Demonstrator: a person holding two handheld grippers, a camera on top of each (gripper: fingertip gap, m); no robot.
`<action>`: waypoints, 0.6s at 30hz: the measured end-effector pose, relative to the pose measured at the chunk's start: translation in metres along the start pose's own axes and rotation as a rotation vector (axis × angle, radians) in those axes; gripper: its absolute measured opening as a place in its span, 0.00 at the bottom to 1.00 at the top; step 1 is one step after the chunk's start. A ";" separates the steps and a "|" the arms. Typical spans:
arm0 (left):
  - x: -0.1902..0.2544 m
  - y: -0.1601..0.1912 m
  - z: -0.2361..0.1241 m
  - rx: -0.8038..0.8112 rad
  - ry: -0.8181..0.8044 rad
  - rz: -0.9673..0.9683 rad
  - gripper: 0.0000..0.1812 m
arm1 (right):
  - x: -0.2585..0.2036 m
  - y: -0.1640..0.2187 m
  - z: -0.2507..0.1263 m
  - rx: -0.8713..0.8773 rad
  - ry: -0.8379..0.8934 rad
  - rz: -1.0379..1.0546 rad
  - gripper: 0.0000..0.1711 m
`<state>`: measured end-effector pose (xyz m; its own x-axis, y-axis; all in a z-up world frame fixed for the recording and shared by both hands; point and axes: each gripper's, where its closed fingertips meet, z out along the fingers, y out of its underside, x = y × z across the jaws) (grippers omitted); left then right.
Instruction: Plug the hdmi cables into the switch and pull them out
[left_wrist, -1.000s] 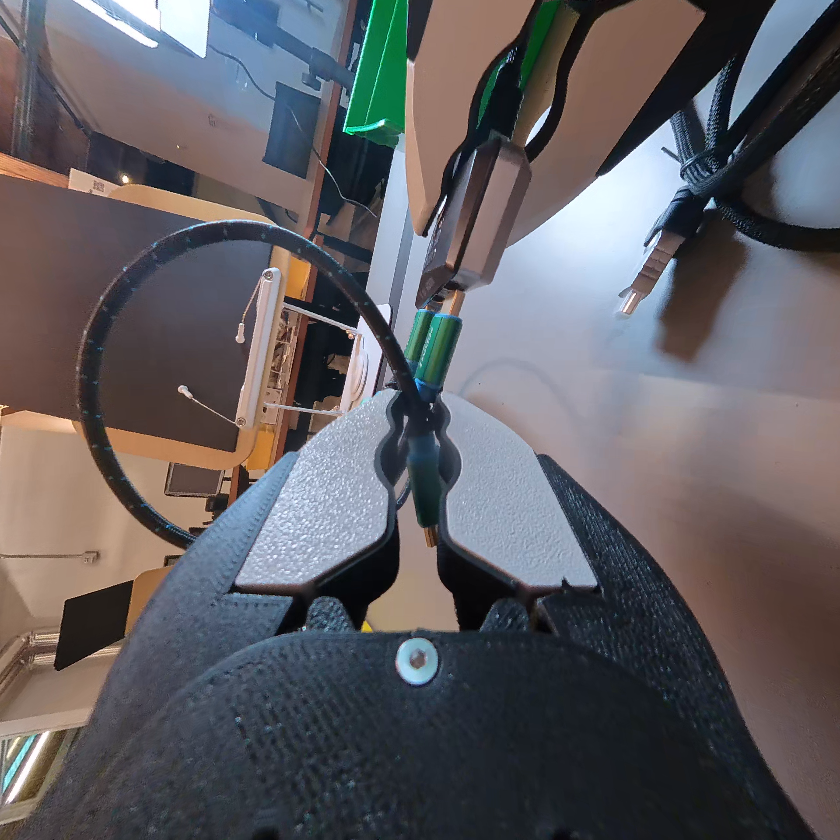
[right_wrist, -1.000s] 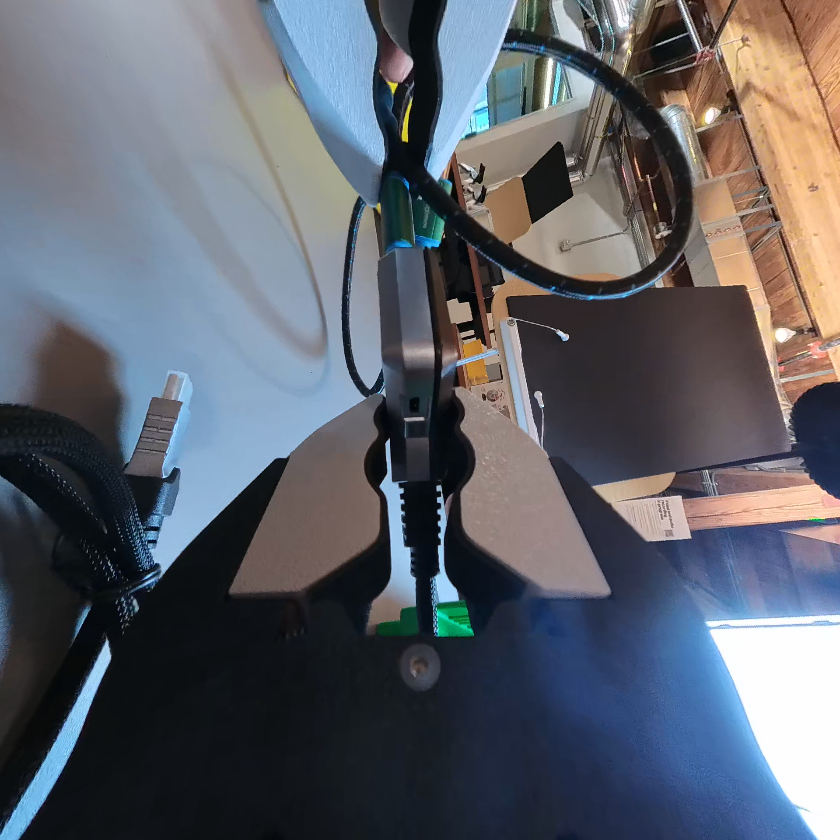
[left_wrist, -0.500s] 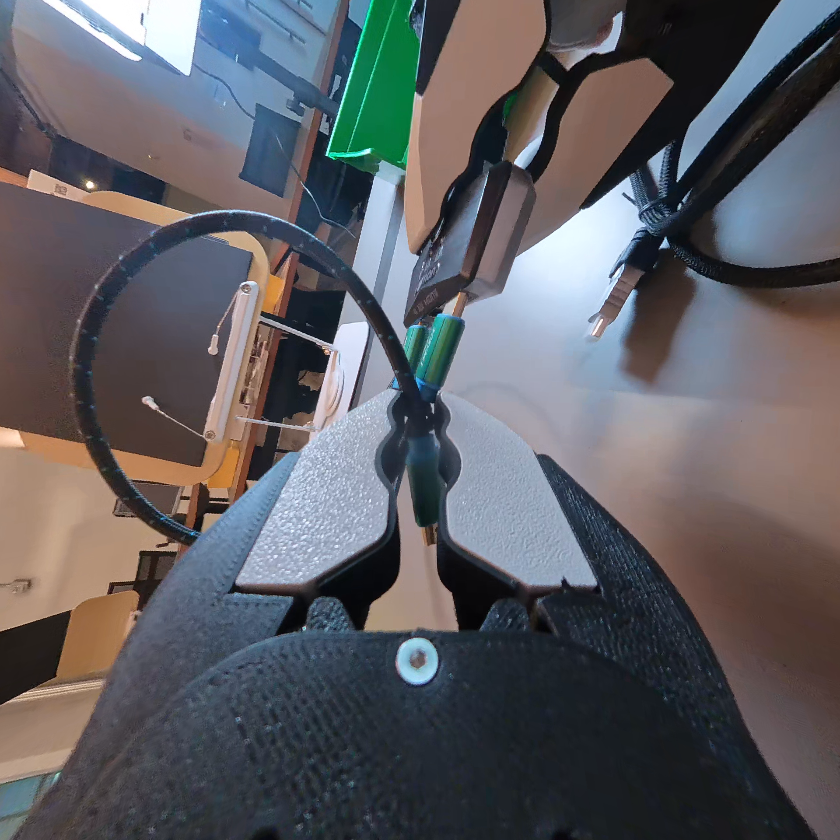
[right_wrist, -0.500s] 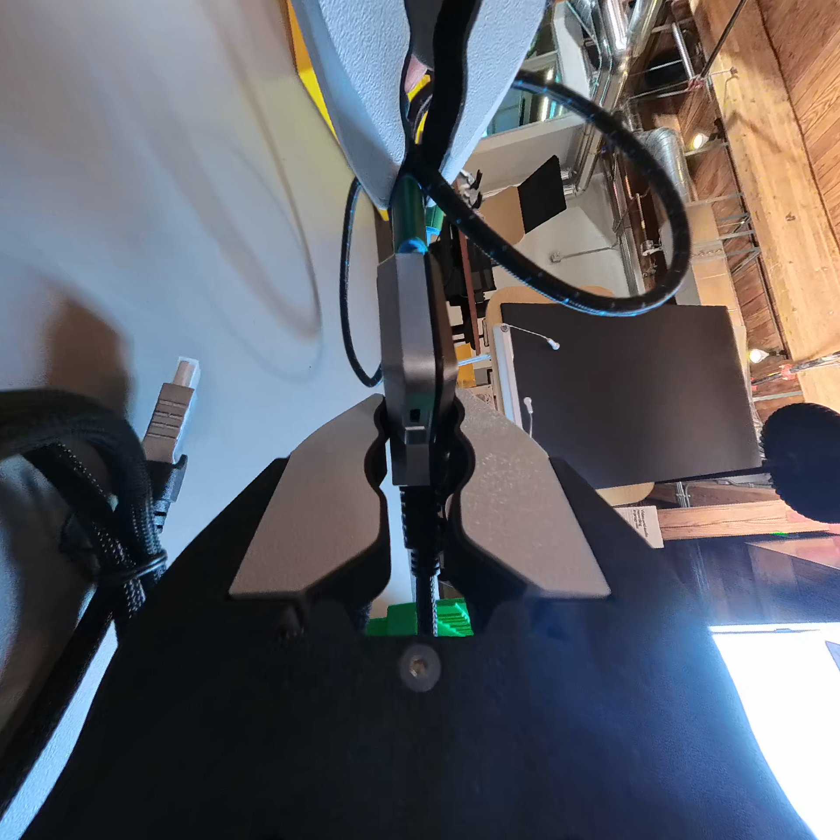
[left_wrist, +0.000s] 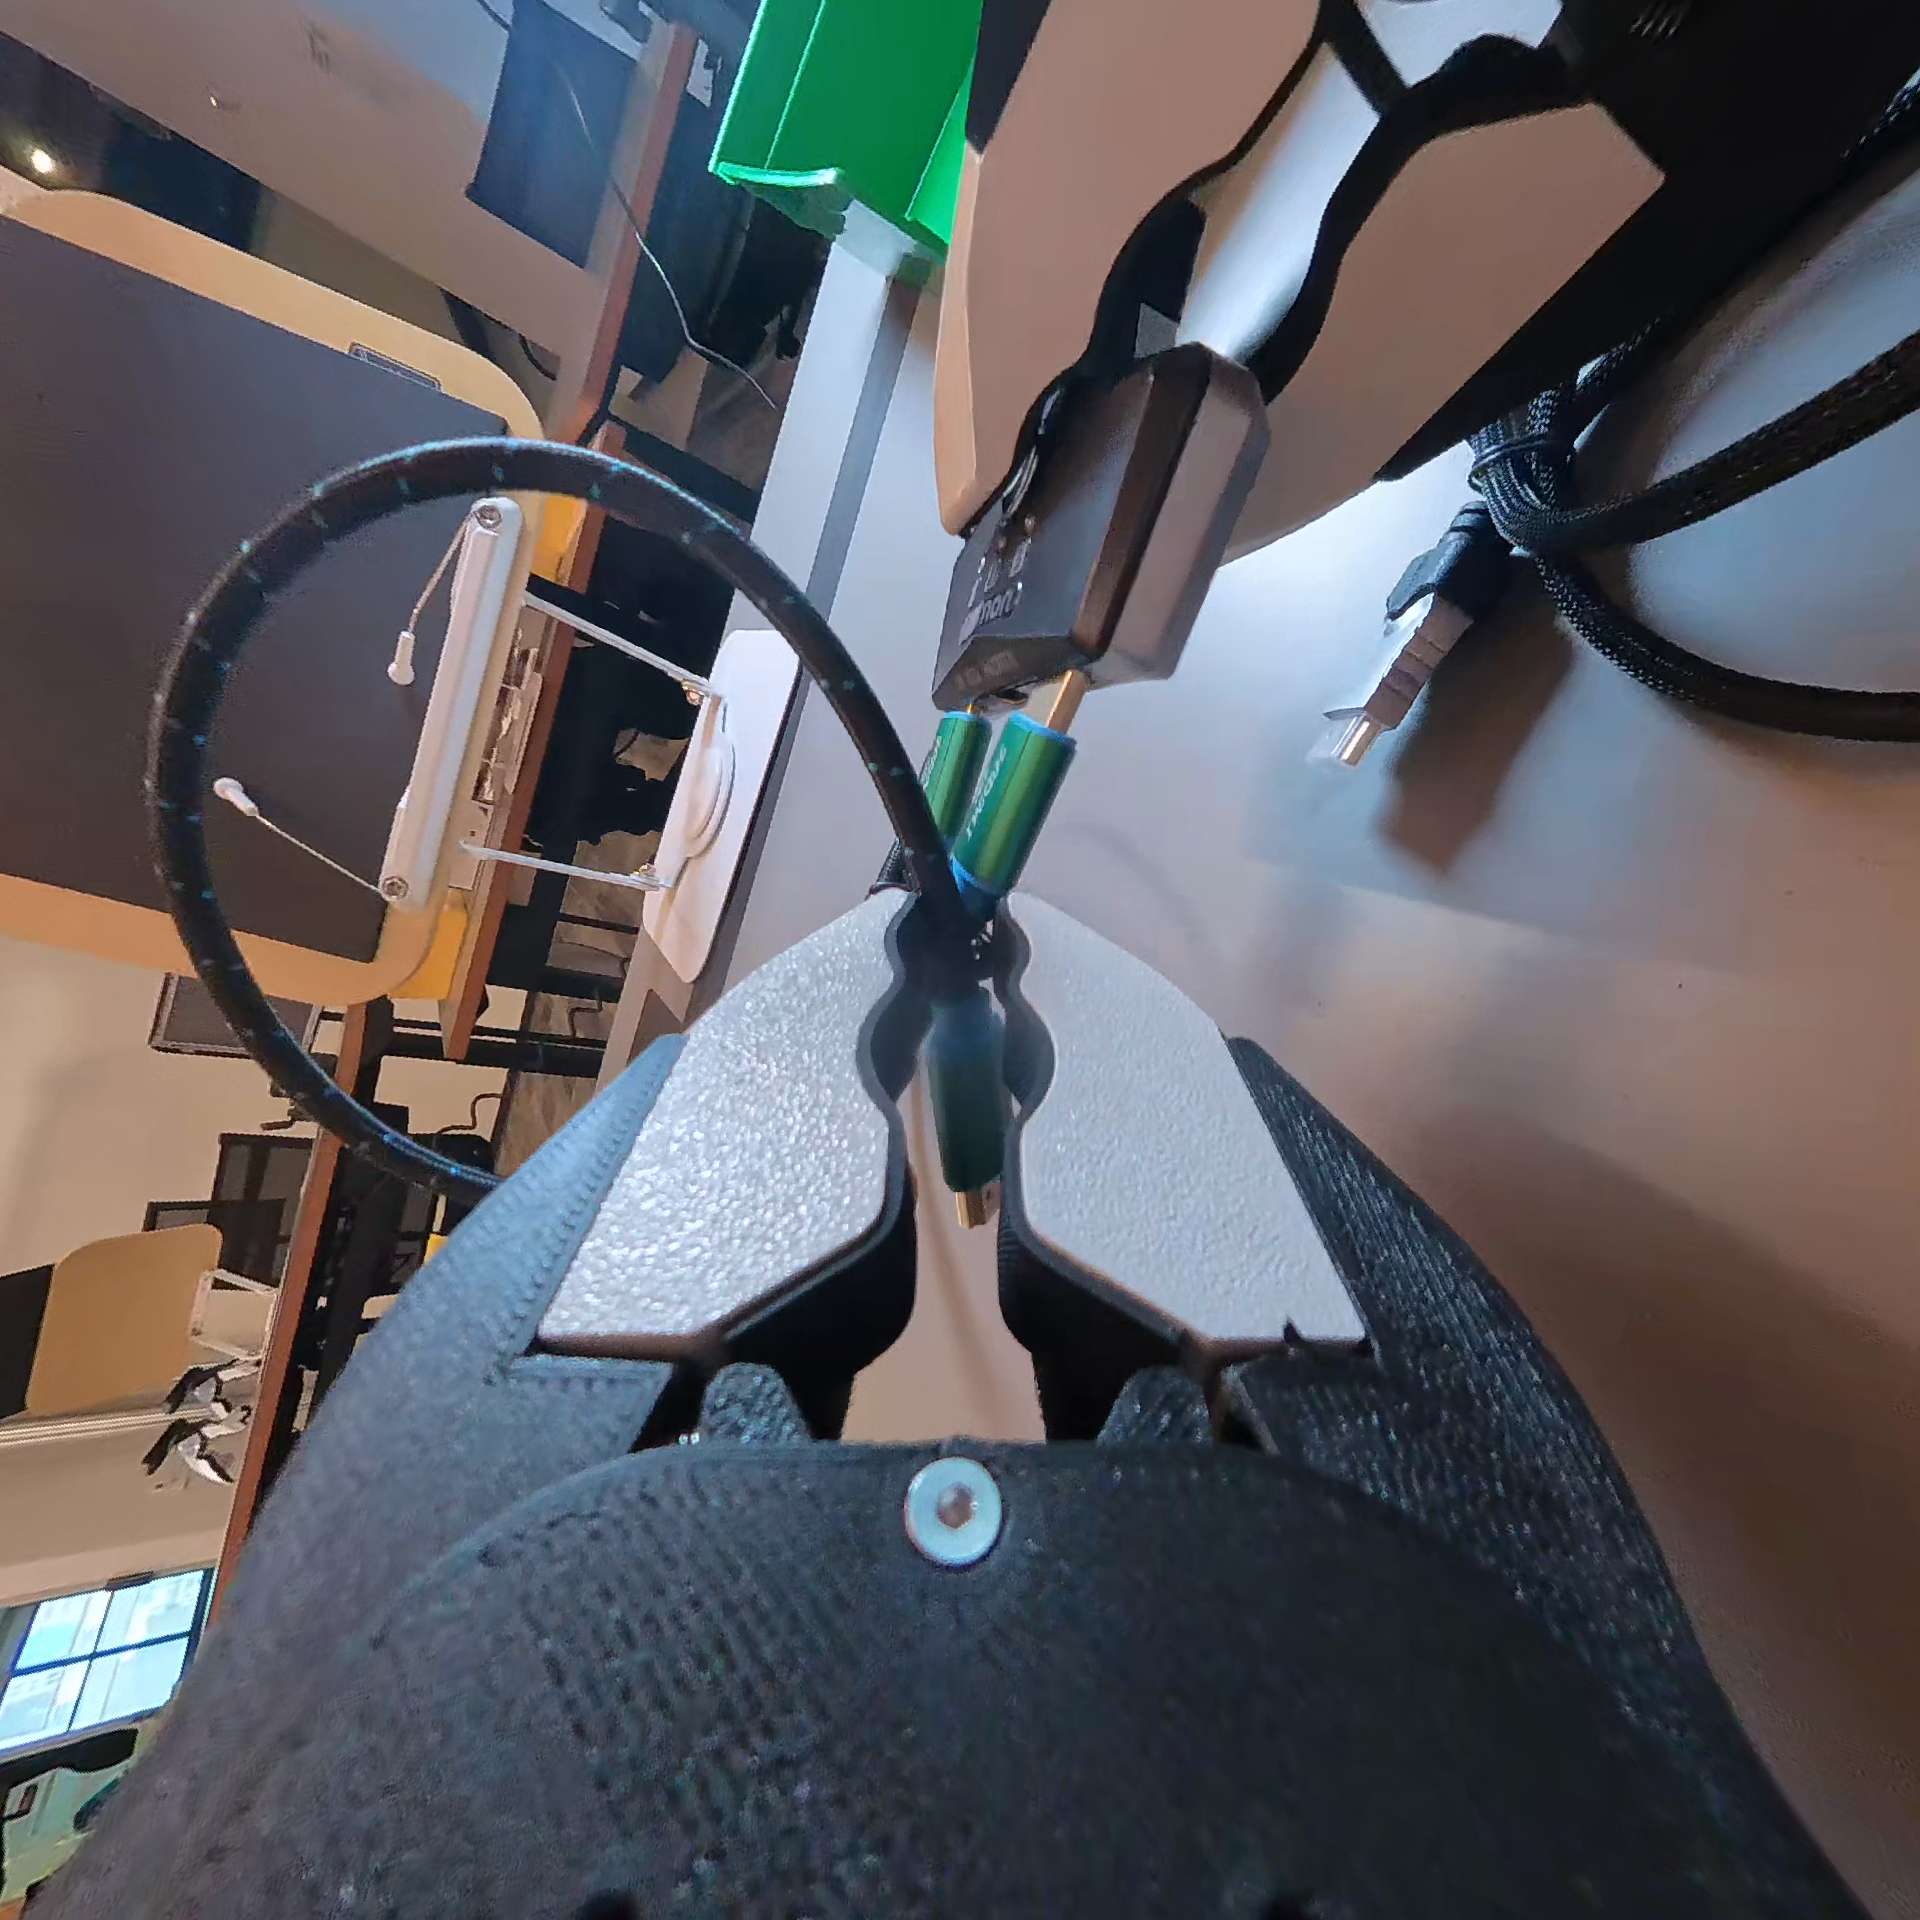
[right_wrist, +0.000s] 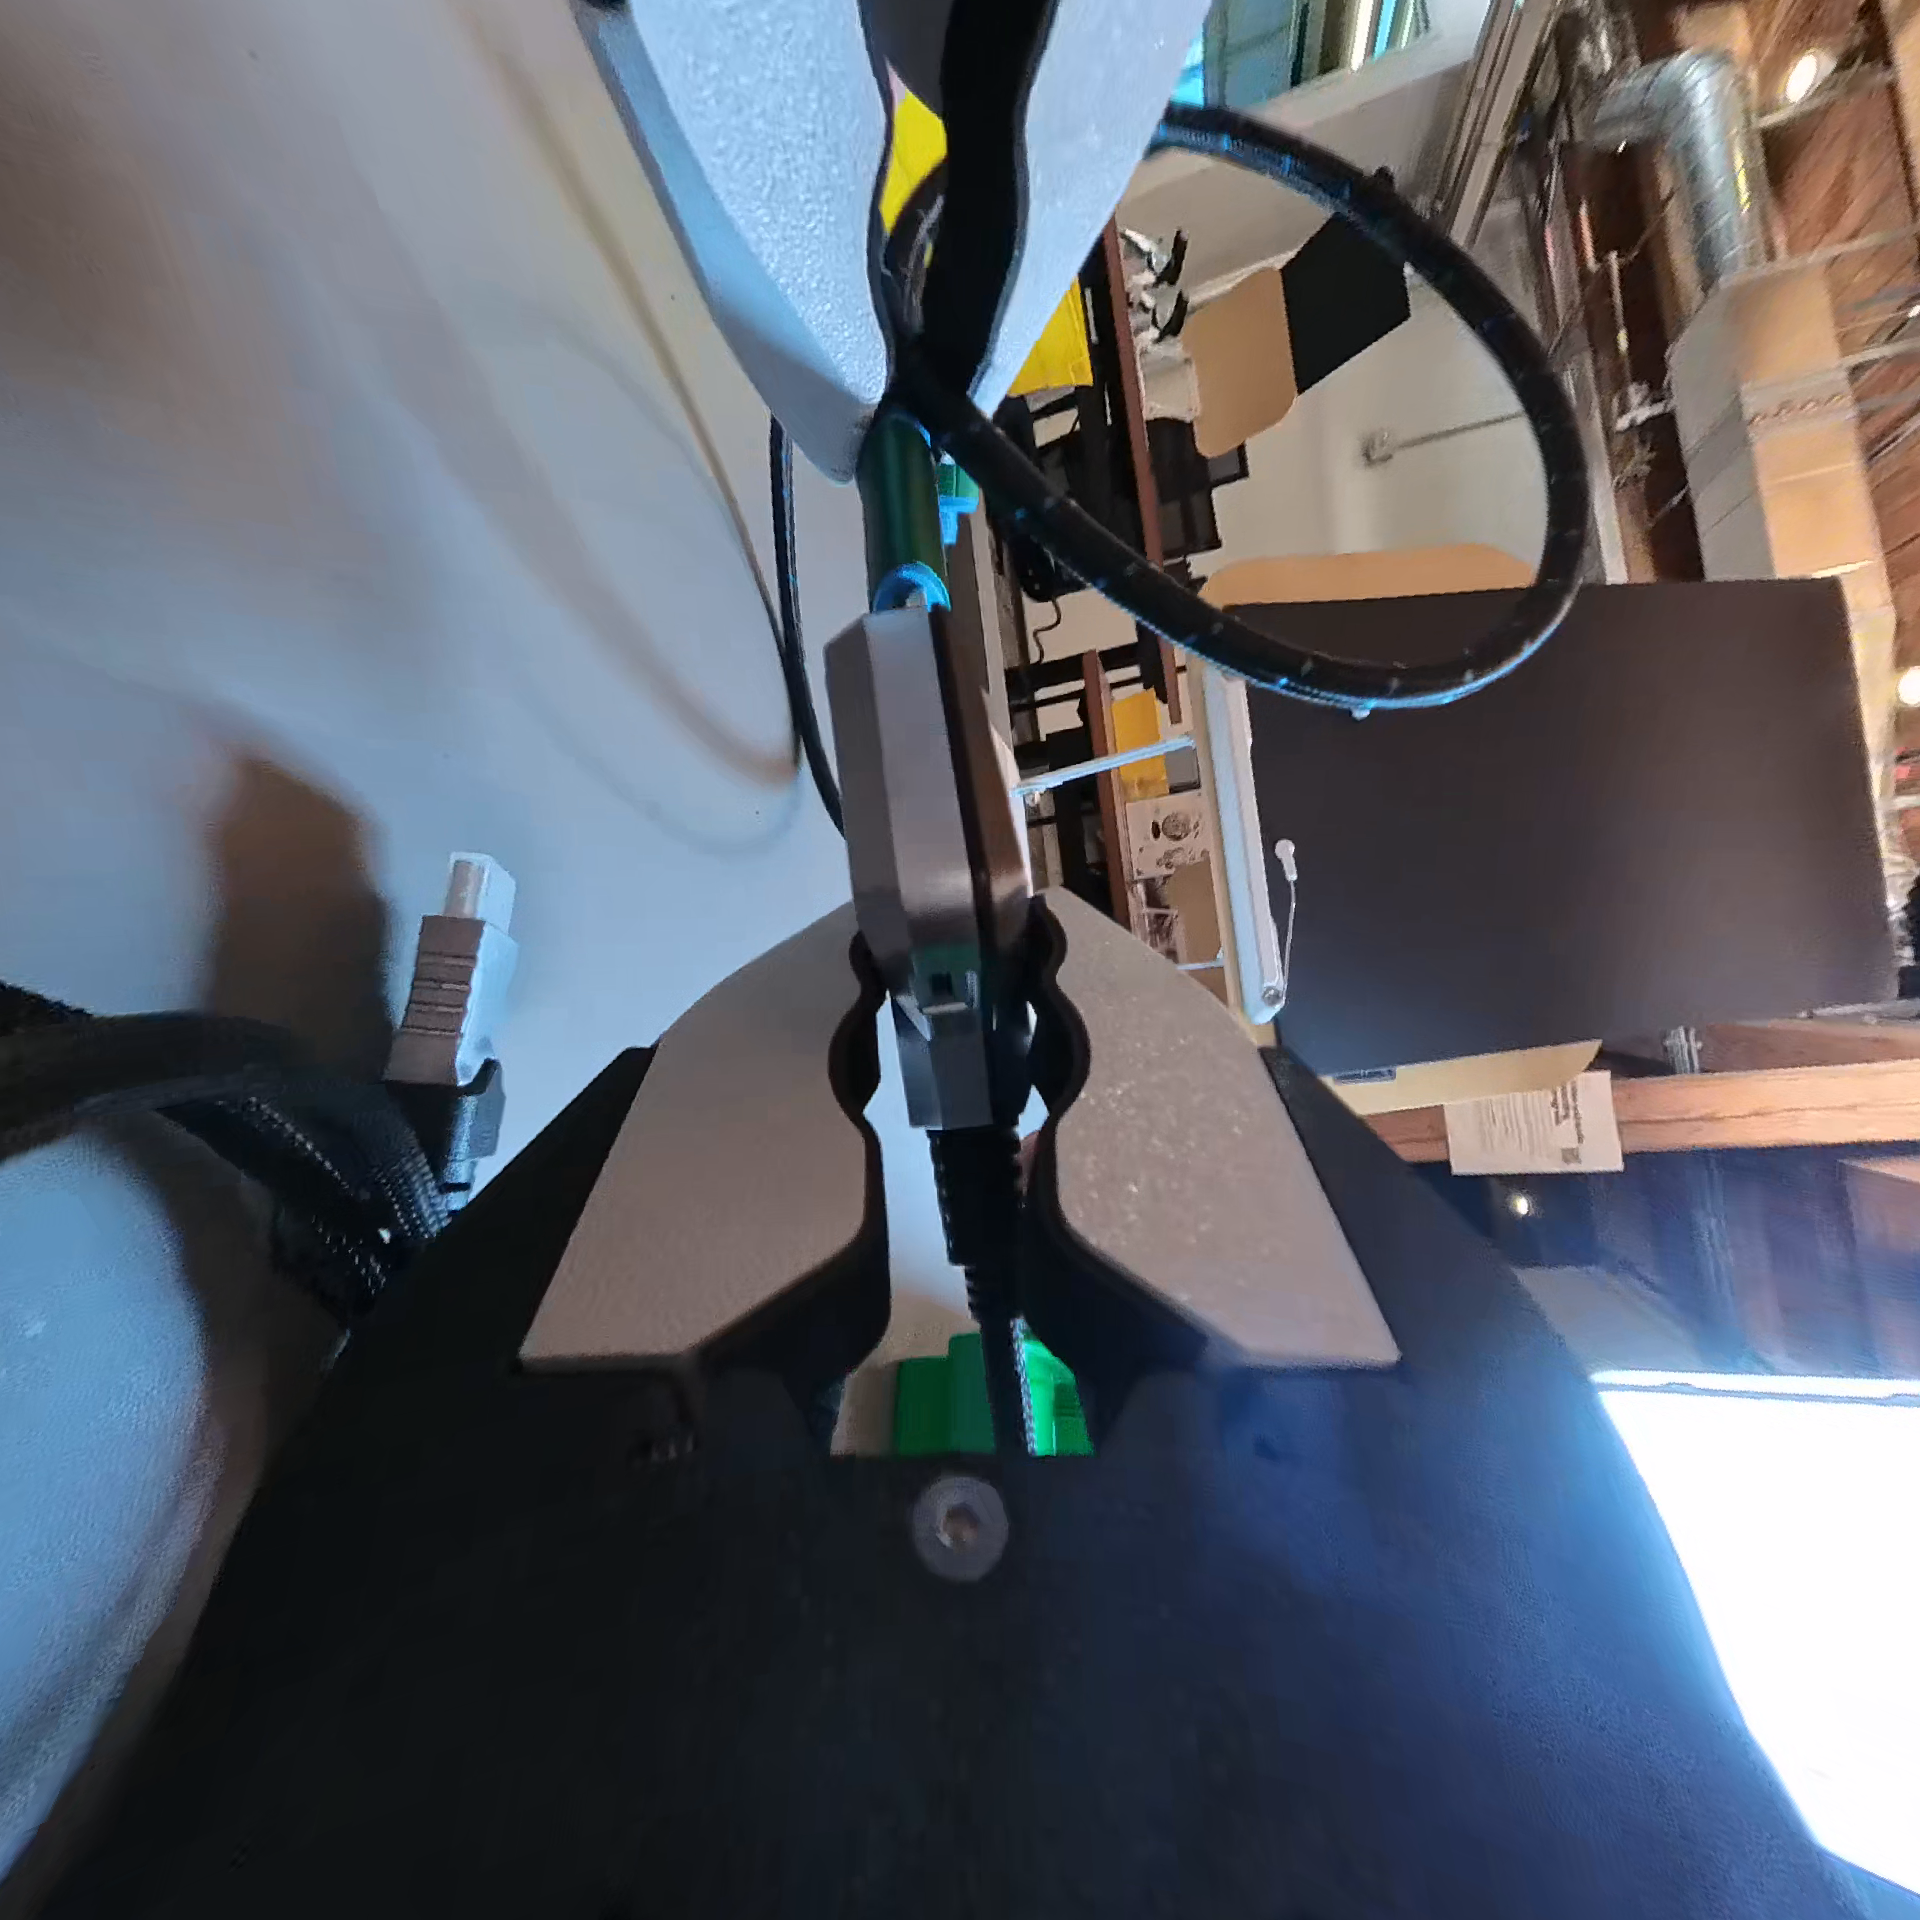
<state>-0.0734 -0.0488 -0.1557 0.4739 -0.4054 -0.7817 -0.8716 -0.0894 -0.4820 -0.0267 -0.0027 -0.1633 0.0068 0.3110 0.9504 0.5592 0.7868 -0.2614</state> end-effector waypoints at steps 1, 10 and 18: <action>0.001 0.001 0.001 -0.006 0.008 -0.006 0.07 | -0.001 -0.002 -0.001 0.016 -0.002 -0.011 0.15; 0.006 0.005 0.005 -0.023 0.050 -0.055 0.07 | -0.009 -0.025 -0.011 0.096 -0.017 -0.122 0.12; 0.007 -0.002 0.000 0.017 0.083 -0.129 0.06 | -0.004 -0.025 -0.011 0.047 -0.024 -0.031 0.12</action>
<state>-0.0684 -0.0513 -0.1597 0.5694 -0.4656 -0.6775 -0.8014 -0.1308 -0.5836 -0.0316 -0.0301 -0.1588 -0.0305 0.2984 0.9539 0.5196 0.8200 -0.2399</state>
